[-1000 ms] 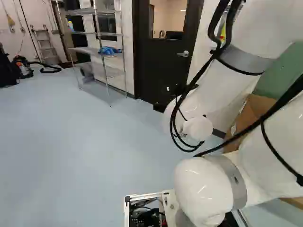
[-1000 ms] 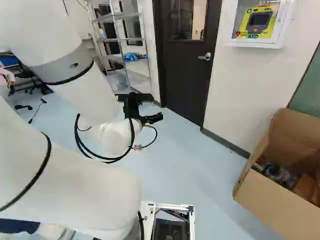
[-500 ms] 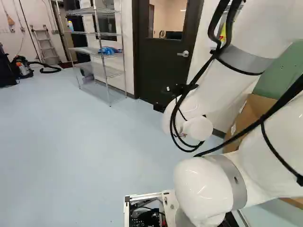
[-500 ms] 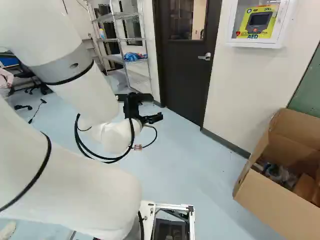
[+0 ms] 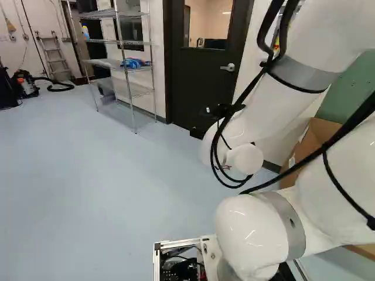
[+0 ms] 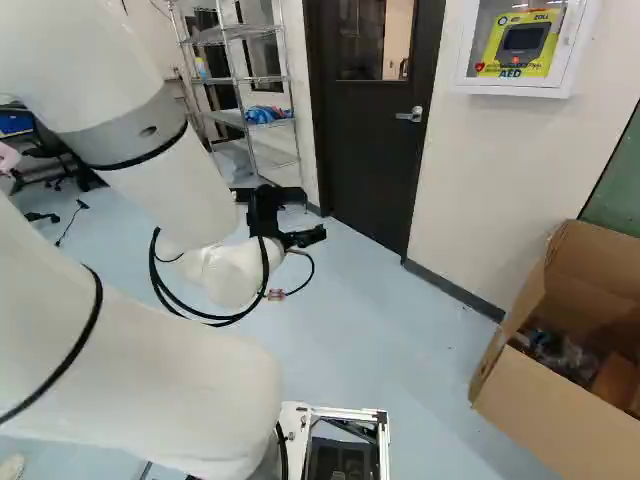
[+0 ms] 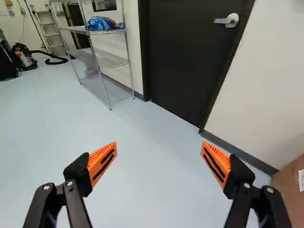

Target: Open the door and move inside

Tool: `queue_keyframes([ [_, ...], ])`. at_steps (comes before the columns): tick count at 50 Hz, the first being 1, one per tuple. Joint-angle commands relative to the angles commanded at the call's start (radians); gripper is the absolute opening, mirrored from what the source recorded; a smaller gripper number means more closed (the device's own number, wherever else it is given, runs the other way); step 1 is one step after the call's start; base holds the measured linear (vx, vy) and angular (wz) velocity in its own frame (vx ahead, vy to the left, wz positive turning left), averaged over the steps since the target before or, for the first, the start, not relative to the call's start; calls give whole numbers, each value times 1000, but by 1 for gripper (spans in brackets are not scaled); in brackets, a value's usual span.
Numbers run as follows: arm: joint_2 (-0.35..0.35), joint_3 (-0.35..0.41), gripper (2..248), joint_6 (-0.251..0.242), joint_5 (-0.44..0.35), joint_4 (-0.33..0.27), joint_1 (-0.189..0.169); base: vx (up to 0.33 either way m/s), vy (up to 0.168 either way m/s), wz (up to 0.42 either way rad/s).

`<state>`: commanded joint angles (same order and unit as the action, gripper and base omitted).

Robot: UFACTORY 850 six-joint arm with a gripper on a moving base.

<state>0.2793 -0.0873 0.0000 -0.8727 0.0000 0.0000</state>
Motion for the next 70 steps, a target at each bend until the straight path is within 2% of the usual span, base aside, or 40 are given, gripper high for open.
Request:
queue_keyframes([
  [29, 0, 0, 247, 0, 0, 0, 0, 128, 56, -26],
  [70, 0, 0, 247, 0, 0, 0, 0, 178, 44, -260],
])
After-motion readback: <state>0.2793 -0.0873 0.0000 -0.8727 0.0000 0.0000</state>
